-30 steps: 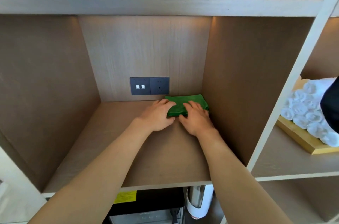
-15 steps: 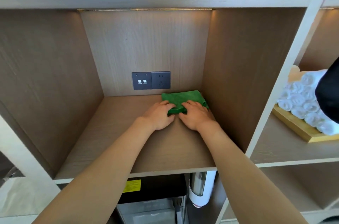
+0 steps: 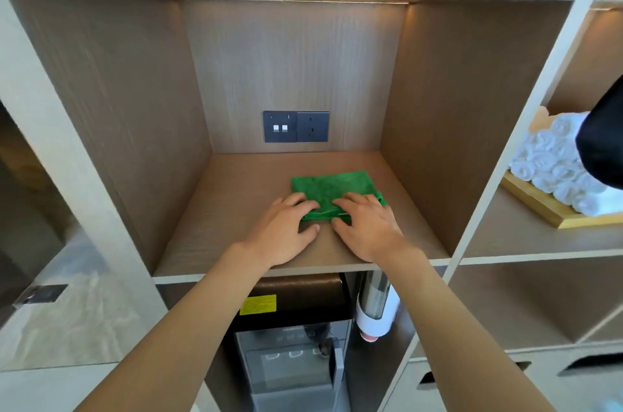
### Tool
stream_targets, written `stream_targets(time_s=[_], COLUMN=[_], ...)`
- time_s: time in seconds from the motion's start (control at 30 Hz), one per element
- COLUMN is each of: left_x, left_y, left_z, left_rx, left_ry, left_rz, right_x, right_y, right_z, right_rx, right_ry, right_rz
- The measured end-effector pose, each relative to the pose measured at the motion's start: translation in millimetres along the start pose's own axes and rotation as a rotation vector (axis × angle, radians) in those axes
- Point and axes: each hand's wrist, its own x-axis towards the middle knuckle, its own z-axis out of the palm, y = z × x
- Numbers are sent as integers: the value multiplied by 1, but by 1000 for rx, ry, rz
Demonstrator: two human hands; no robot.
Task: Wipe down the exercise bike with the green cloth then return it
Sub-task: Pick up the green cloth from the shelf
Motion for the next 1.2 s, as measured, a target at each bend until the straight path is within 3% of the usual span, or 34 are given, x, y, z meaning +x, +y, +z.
stream_targets(time_s=[0.37, 0.63, 0.77, 0.93, 1.2], left_x=[-127, -130, -125, -130, -148], left_y=[6, -1, -13, -23, -15], left_z=[-1, -19, -18, -6, 12], left_rx=[-103, -213, -245, -57, -110], left_ry=[152, 182, 252, 231, 329], left_rz=[66, 61, -12, -88, -118], right_x=[-125, -115, -83, -67, -93], right_y=[-52, -54, -54, -47, -39], right_z=[21, -2, -17, -5, 26], right_rx=[29, 64, 117, 114, 101], right_ry=[253, 310, 138, -63, 201], right_rz=[-73, -143, -231, -236, -327])
